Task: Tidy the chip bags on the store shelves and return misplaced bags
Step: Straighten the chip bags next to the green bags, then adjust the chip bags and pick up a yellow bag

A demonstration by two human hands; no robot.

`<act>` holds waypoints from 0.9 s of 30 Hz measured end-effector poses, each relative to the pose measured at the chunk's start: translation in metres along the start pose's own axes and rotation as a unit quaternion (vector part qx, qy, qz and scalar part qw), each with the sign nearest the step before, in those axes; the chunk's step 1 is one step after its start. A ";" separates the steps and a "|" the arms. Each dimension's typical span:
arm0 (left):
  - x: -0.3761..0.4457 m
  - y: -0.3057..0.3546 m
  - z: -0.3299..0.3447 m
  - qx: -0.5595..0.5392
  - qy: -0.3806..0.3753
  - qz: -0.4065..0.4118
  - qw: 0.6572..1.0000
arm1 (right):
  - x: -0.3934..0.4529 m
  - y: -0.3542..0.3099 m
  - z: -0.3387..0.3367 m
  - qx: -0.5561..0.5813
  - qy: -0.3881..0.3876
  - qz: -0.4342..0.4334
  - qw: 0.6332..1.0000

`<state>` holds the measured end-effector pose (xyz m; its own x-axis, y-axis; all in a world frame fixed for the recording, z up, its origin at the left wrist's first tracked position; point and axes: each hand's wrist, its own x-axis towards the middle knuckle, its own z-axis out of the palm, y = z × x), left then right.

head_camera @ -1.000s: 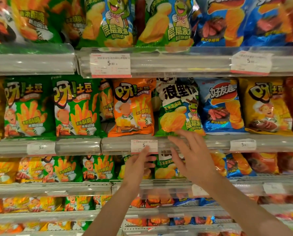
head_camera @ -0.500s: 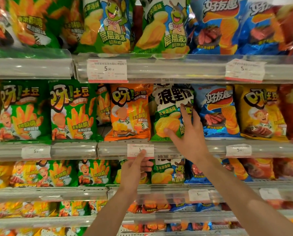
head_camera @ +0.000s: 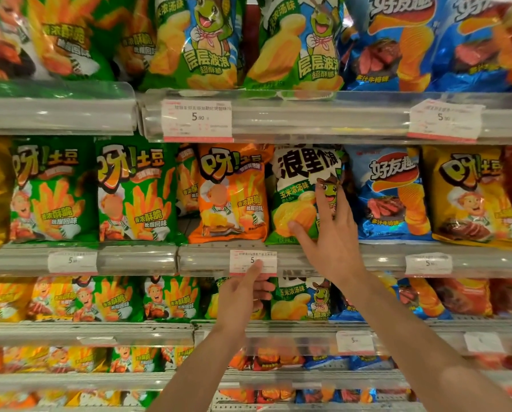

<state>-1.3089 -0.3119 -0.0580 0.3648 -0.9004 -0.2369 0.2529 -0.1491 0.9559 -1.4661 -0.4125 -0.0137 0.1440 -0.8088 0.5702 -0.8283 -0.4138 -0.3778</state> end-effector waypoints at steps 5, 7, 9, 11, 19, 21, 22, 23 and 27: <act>0.002 -0.001 -0.002 0.030 -0.004 0.011 0.999 | -0.024 0.004 -0.007 -0.001 0.007 -0.001 1.000; 0.001 -0.004 -0.007 0.060 -0.027 0.030 0.997 | -0.046 0.008 -0.007 -0.006 -0.010 -0.006 1.000; 0.000 -0.010 -0.015 0.130 -0.066 0.072 0.987 | -0.069 0.010 -0.007 -0.007 -0.010 -0.010 1.000; -0.002 -0.015 -0.025 0.227 -0.097 0.125 0.961 | -0.092 0.009 -0.007 -0.008 -0.017 -0.004 1.000; -0.018 -0.050 -0.051 0.338 -0.133 0.193 0.912 | -0.173 0.003 -0.015 0.121 -0.192 0.138 0.964; -0.028 -0.061 -0.052 0.336 -0.145 0.189 0.911 | -0.188 0.004 -0.017 0.143 -0.210 0.175 0.951; -0.033 -0.067 -0.053 0.336 -0.150 0.189 0.911 | -0.195 0.006 -0.018 0.148 -0.218 0.187 0.946; -0.038 -0.071 -0.052 0.337 -0.153 0.188 0.910 | -0.201 0.008 -0.019 0.153 -0.224 0.195 0.942; -0.049 -0.084 -0.046 0.347 -0.154 0.170 0.909 | -0.217 0.023 -0.025 0.178 -0.233 0.218 0.931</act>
<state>-1.3067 -0.2361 -0.1346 0.0219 -0.9985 0.0497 -0.4934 0.0325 0.8692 -1.5300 -0.2367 -0.1279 0.1237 -0.9914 -0.0422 -0.6437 -0.0478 -0.7638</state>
